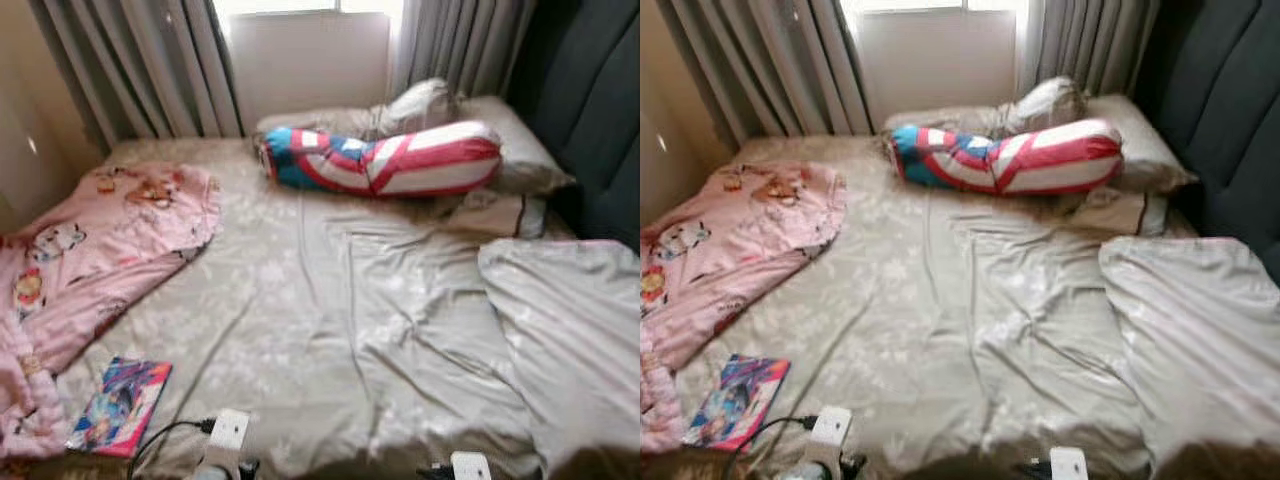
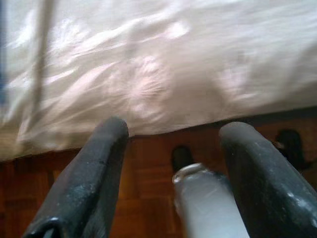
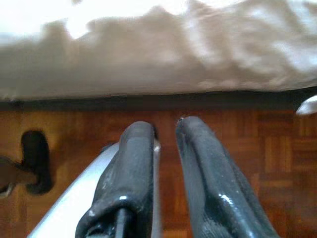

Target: Clean up the room

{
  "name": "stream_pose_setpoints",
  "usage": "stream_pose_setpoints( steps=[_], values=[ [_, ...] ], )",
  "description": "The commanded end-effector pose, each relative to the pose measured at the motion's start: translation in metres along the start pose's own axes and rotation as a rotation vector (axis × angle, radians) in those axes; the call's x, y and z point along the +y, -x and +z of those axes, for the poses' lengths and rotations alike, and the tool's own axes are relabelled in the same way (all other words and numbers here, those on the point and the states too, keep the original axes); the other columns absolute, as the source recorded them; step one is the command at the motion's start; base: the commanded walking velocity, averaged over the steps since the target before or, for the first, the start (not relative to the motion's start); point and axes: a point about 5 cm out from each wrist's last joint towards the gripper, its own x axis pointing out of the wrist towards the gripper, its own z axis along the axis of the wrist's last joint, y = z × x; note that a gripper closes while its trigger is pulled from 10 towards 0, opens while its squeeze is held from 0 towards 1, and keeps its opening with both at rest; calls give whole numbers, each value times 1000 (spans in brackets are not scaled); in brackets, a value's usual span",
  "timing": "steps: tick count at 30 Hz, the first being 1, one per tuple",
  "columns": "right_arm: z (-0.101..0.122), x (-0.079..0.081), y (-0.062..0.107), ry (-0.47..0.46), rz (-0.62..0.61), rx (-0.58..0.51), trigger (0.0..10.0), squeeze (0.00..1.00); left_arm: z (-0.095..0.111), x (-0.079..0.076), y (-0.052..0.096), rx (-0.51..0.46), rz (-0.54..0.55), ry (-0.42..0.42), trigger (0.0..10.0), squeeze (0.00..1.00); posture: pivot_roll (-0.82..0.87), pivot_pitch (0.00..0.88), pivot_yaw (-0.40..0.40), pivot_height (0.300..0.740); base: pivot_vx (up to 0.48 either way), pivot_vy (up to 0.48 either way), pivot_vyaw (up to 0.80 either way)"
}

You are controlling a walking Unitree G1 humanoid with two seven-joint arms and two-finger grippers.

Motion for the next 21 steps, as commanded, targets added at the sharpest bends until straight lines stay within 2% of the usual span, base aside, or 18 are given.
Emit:
stream_pose_setpoints(
  steps=[1,9,15,21],
  values=[
    [-10,-8,3,4,-8,2,10000,0,1,0,0,2,-1,3,10000,0,-105,0,7,740,0,439,0],
    [-26,-33,9,21,-25,27,10000,0,1,1,0,2,0,5,10000,0,-105,0,6,740,0,436,0],
    [-23,-35,8,23,-26,19,10000,0,1,1,0,2,1,4,10000,0,-106,0,8,740,0,429,0],
    [-7,-23,3,28,-12,1,10000,0,2,2,0,3,1,3,10000,0,-106,0,9,740,0,426,0]
  ],
)
